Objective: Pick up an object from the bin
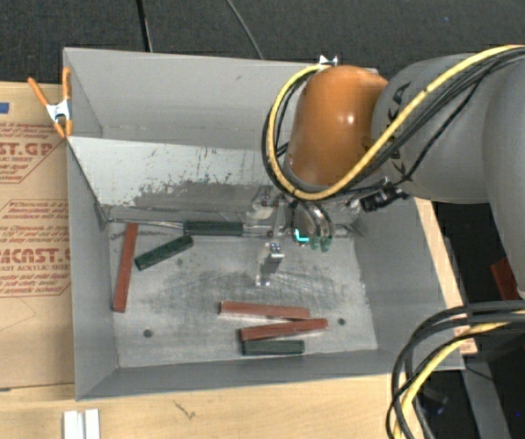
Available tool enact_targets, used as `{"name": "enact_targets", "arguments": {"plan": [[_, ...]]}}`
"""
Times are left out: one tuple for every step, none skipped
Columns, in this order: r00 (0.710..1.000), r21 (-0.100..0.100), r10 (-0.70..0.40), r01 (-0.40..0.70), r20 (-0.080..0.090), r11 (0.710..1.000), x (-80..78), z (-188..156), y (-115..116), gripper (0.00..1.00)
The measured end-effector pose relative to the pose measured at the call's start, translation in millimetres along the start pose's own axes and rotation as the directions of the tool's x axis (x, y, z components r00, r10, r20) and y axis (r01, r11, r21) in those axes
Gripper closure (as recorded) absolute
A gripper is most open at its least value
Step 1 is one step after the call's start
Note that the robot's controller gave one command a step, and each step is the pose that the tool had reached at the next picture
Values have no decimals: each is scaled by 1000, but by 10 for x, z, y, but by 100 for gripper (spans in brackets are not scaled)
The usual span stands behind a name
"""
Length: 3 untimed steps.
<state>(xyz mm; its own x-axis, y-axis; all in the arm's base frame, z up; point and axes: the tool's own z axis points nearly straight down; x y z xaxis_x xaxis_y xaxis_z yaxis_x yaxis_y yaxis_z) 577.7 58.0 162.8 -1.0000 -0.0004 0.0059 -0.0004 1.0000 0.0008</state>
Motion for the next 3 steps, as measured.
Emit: {"name": "enact_targets", "arguments": {"plan": [[1000,0,0,0,7,1000,-18,-39,-1,0],[994,-1,-108,108,-6,994,493,803,-160,100],[994,-1,-108,108,-5,994,490,801,-160,100]]}}
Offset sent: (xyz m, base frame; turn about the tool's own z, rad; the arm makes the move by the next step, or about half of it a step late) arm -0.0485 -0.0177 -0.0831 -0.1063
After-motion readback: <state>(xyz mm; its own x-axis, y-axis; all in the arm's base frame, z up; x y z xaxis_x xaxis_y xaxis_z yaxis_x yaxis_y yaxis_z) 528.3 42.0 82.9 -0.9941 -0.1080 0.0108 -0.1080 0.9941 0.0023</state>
